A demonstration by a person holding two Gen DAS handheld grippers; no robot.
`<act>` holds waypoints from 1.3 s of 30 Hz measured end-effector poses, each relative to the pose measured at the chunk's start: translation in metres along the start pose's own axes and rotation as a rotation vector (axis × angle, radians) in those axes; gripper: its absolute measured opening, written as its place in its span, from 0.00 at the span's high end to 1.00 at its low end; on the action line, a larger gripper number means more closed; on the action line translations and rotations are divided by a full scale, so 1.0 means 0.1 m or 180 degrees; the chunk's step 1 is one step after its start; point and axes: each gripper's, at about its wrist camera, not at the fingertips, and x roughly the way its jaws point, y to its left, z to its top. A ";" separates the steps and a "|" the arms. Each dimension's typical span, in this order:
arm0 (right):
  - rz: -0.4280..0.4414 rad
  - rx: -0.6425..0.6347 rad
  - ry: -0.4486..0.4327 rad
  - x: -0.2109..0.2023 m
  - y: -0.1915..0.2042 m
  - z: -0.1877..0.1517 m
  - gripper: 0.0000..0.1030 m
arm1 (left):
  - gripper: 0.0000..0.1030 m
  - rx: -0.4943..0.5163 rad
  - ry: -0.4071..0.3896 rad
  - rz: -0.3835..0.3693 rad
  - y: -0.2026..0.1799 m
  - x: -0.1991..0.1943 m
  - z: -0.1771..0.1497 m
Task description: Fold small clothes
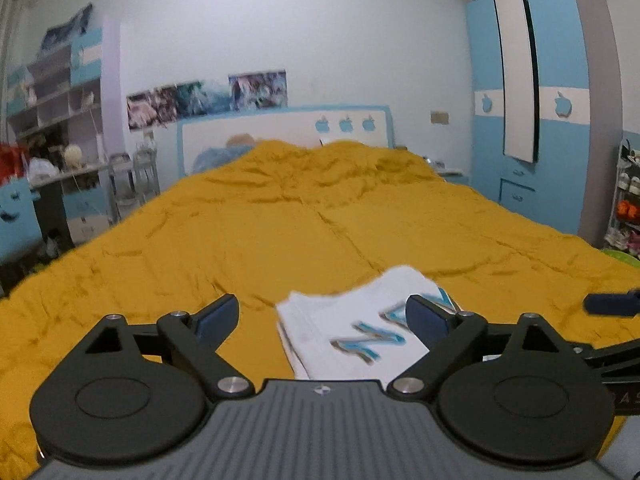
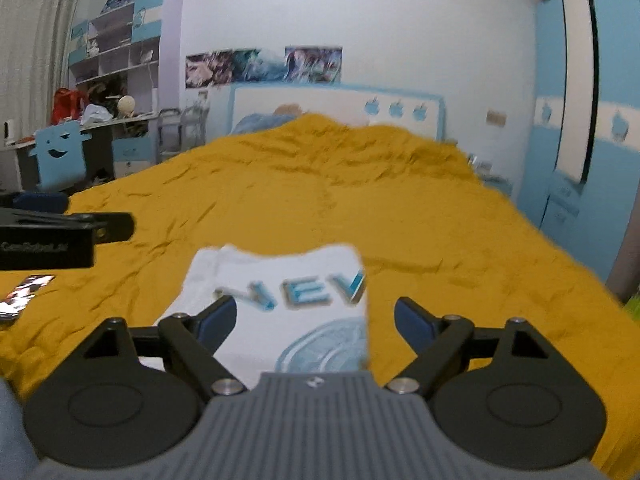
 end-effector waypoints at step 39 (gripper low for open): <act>-0.0009 0.0287 0.0723 0.22 0.14 -0.54 0.20 | 0.00 -0.0150 0.1003 0.0104 -0.06 0.01 -0.58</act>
